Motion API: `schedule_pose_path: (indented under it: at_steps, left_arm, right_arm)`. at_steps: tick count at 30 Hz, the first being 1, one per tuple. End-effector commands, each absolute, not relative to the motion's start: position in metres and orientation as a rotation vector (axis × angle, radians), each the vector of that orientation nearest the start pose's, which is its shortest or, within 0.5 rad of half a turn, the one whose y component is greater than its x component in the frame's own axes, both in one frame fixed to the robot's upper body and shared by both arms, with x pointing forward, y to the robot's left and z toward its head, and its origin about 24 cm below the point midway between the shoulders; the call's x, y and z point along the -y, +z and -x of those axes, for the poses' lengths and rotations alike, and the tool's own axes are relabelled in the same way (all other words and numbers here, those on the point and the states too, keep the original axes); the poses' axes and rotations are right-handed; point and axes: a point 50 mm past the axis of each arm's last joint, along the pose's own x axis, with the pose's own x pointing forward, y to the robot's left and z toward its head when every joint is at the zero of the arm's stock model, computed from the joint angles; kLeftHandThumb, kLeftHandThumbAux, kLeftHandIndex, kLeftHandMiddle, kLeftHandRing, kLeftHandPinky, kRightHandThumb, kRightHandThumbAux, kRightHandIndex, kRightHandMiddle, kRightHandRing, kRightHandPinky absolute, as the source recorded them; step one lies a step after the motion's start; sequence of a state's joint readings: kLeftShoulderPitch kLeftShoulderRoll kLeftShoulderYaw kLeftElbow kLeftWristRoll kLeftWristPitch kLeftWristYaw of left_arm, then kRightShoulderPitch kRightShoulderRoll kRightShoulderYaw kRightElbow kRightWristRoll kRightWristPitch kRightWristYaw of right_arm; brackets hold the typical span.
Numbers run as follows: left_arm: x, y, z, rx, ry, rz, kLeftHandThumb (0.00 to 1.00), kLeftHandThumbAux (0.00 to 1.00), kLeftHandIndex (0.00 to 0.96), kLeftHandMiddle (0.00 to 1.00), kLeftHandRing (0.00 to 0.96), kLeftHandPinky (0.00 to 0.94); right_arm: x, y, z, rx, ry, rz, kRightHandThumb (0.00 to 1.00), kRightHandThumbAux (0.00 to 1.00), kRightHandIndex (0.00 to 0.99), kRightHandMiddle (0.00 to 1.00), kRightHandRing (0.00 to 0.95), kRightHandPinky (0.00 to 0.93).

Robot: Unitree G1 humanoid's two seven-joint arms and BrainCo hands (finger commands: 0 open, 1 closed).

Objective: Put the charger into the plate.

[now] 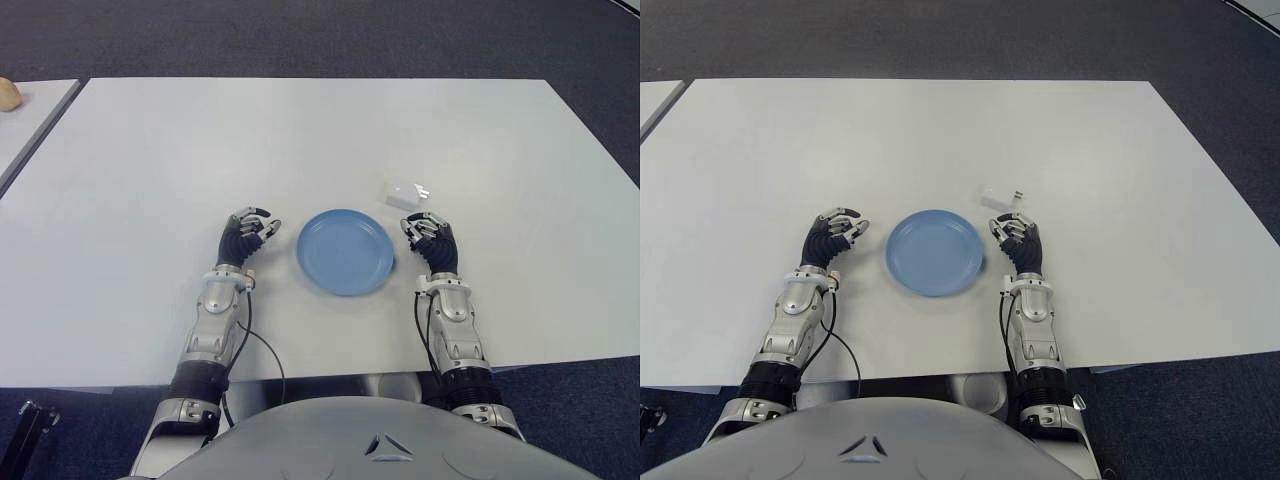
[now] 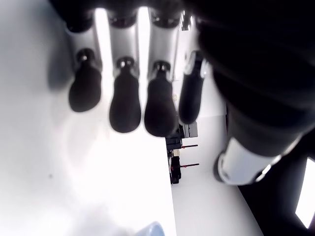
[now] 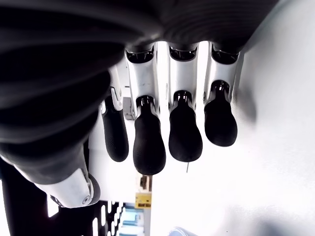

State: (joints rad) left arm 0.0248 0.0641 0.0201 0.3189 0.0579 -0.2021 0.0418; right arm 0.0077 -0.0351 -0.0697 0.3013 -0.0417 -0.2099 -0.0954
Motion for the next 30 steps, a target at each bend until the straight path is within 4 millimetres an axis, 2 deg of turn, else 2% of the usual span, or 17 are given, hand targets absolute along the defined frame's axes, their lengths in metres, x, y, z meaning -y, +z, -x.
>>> schedule_pose_path:
  at_steps: [1, 30]
  left_arm:
    - [-0.1719, -0.0227, -0.2316, -0.17, 0.048, -0.121, 0.706, 0.718, 0.435, 0.739, 0.723, 0.716]
    - [-0.1729, -0.0224, -0.2327, -0.171, 0.06, -0.125, 0.705, 0.717, 0.435, 0.737, 0.722, 0.724]
  right_arm:
    - [0.1802, -0.0199, -0.2341, -0.162, -0.163, 0.072, 0.707, 0.726, 0.436, 0.739, 0.725, 0.713]
    - [0.1796, -0.0191, -0.2353, -0.147, -0.163, 0.076, 0.707, 0.726, 0.436, 0.746, 0.729, 0.716]
